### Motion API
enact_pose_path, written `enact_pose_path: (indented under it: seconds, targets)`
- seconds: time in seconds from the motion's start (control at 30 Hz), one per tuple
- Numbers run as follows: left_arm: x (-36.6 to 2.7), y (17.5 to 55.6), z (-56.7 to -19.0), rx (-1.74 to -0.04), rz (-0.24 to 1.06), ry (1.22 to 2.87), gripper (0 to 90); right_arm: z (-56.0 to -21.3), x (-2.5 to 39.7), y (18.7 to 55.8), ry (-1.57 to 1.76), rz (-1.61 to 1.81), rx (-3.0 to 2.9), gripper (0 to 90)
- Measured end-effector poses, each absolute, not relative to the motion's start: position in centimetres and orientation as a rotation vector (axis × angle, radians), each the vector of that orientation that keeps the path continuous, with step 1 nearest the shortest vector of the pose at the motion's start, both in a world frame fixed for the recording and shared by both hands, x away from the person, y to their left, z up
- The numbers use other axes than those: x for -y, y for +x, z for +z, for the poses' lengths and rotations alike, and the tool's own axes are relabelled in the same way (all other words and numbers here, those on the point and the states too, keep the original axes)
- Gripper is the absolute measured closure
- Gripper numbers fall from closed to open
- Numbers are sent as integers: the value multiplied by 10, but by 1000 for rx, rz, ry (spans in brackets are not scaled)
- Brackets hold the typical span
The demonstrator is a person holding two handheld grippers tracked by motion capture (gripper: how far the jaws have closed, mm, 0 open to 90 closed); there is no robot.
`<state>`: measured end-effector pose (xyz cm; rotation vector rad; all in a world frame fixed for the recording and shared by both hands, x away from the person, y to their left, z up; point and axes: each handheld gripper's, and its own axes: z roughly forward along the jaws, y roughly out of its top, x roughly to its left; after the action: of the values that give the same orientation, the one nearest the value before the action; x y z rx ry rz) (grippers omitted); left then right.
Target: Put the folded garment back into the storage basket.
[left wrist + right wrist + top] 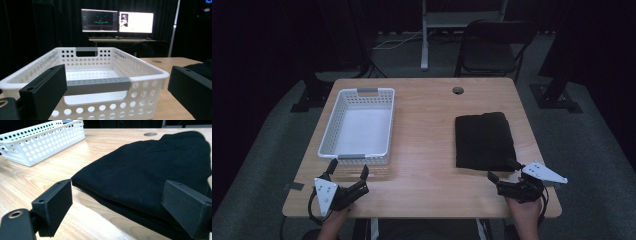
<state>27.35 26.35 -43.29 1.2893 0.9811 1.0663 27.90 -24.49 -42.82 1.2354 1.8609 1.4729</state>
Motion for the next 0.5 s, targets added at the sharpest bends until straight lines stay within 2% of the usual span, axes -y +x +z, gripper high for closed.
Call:
enact_pose_path:
  seconds: [0.17,0.5]
  targets:
    - [-263,275,-432,-969,1026,1325,34,-428,242,278,1263,1480,-1872,100]
    - [-258,275,-432,-1046,1102,1314,34,-425,231,280,1263,1498,-1923,100]
